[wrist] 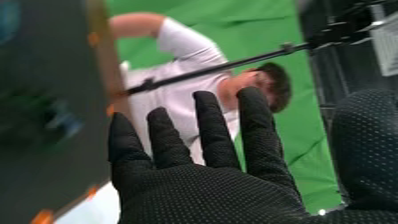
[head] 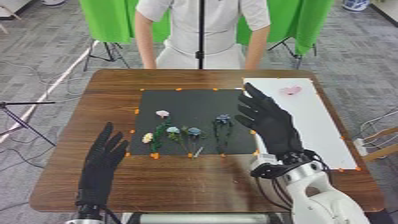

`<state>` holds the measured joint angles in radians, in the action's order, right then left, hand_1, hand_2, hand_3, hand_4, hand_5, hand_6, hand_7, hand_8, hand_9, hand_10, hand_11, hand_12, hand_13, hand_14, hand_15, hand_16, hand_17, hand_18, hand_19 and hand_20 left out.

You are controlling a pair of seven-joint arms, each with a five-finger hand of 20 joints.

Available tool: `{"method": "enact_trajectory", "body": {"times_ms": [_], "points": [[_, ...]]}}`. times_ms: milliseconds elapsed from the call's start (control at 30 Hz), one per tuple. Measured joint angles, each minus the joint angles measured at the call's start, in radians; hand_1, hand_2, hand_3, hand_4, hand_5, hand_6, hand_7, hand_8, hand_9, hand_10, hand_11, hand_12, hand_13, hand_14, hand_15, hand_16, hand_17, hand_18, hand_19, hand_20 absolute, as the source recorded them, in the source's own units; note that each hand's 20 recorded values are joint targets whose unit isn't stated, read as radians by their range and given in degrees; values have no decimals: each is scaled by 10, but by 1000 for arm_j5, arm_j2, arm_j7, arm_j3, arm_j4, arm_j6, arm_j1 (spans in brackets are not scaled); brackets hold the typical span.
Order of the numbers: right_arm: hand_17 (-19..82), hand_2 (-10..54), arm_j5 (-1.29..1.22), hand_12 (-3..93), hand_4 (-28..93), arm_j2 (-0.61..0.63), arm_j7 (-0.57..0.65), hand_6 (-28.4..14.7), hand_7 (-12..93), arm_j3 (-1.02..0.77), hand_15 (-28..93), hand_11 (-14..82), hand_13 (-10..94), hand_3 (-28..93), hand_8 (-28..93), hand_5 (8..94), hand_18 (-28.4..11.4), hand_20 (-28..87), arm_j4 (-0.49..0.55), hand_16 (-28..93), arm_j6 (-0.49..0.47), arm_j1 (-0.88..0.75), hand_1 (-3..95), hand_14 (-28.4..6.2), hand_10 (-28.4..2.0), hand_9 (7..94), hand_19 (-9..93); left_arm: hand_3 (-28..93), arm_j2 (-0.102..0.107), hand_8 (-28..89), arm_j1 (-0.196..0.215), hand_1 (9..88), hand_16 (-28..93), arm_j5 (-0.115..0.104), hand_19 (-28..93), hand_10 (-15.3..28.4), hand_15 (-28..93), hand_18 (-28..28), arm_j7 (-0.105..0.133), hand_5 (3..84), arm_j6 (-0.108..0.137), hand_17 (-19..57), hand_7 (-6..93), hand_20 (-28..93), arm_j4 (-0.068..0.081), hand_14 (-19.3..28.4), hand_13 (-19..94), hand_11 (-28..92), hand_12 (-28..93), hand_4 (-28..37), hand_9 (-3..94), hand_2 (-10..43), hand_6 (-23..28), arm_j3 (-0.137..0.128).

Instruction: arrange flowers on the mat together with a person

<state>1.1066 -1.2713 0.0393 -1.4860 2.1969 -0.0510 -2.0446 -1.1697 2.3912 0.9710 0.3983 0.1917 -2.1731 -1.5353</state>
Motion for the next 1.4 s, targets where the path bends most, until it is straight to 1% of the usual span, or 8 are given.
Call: {"method": "enact_trajectory", "body": {"times_ms": [100,200,267,367,500,767,1067,1400], "points": [[-2,116,16,164,-269,28,-24,36,76,-20,-58,11,134,707,-85,307,-218,129,-7,346,18,-50,128,-176,-100,292,148,763,-2,-102,1,183,15,2,402,78,129,242,0,236,0,-122,112,29,1,157,186,59,130,-283,265,47,-39,-2],[-3,116,0,165,-271,80,-70,37,77,-44,-59,13,142,710,-85,308,-220,132,-10,353,53,-96,127,-181,-101,296,150,764,-4,-102,2,182,20,2,403,79,130,242,0,237,0,-122,115,28,2,159,190,59,132,-283,268,47,-39,-2],[-3,116,-4,166,-272,97,-83,37,77,-67,-59,13,145,710,-85,307,-220,133,-10,356,58,-121,128,-182,-100,297,152,764,-7,-102,3,183,22,3,404,81,136,242,-1,237,0,-122,116,28,2,159,192,60,132,-283,270,47,-38,-3],[-4,116,-4,167,-272,84,-81,38,78,-87,-58,14,149,711,-85,307,-220,136,-11,360,54,-137,127,-183,-99,300,156,765,-15,-103,5,182,21,4,405,88,143,241,-2,238,-2,-122,116,30,3,161,196,63,133,-283,273,47,-38,-5],[-4,116,-1,167,-272,35,-74,39,78,-84,-56,16,154,713,-86,306,-218,138,-18,361,44,-124,127,-184,-99,303,157,767,-26,-103,4,182,20,5,408,95,155,241,-7,242,-10,-119,117,32,6,165,202,69,134,-283,278,46,-34,-6],[-5,115,2,169,-271,21,-71,42,80,-74,-44,19,171,713,-86,305,-220,145,-25,361,43,-94,126,-187,-101,313,168,769,-36,-102,2,183,11,7,422,103,169,245,-11,247,-18,-115,116,39,9,167,209,80,130,-283,283,43,-30,-15],[-7,114,1,169,-271,19,-70,42,80,-75,-37,19,177,715,-86,307,-222,149,-25,357,50,-91,124,-187,-102,315,175,769,-37,-102,4,184,7,6,448,102,177,252,-8,247,-17,-101,116,53,10,168,212,82,127,-283,283,41,-31,-25],[-7,113,6,170,-269,19,-61,44,80,-75,-28,21,187,712,-86,308,-222,151,-25,354,53,-81,124,-189,-100,316,177,766,-37,-101,7,181,4,6,413,103,175,245,-1,246,-17,-116,114,38,10,169,210,78,127,-283,280,37,-32,-31]]}}
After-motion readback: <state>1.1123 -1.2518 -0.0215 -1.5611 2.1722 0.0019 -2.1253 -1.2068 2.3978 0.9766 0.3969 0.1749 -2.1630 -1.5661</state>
